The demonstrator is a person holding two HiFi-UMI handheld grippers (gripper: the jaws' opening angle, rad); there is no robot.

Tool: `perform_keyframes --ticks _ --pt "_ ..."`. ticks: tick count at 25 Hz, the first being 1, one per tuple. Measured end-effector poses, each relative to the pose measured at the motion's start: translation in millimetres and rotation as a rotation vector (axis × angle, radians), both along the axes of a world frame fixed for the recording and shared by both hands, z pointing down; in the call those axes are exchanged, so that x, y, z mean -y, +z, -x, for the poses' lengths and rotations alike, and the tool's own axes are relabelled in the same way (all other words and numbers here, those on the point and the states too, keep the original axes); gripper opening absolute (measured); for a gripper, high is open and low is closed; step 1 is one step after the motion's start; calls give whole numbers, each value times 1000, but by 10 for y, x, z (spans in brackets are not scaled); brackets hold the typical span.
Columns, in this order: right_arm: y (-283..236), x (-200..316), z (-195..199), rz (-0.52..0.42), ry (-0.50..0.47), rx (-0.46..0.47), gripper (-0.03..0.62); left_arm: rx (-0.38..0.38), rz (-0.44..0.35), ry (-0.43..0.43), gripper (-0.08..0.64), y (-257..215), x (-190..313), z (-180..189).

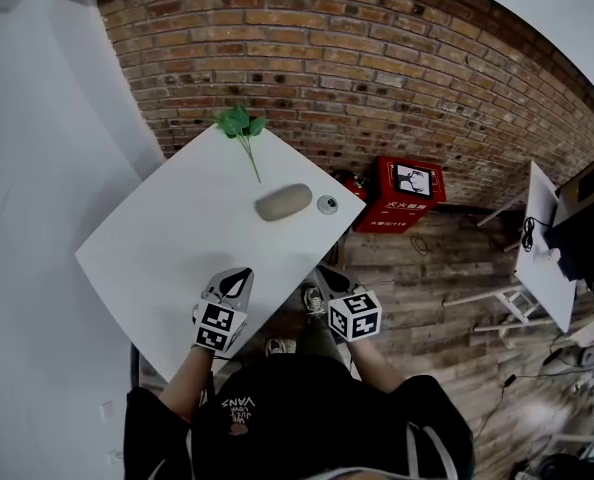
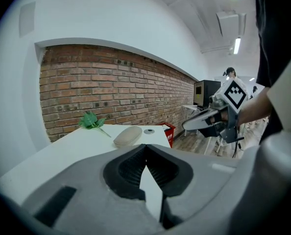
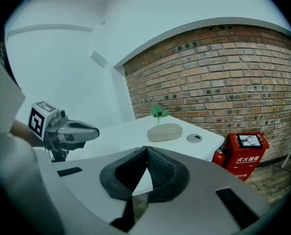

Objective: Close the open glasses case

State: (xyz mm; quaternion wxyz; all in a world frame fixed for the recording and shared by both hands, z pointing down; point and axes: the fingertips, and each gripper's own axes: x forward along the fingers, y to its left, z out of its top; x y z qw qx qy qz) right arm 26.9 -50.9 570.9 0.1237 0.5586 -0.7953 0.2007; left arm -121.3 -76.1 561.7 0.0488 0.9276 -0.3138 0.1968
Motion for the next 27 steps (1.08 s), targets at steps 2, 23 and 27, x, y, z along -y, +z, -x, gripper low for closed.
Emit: perform_keyframes --ticks 2,23,27 --pt "11 -17 2 5 -5 -17 -2 1 5 1 11 19 -15 -11" --pt "3 -1 -56 -4 8 -18 -2 -1 10 21 11 48 -16 -128" --pt "-6 21 -67 -7 -1 -16 -2 1 10 23 11 53 -1 -168"
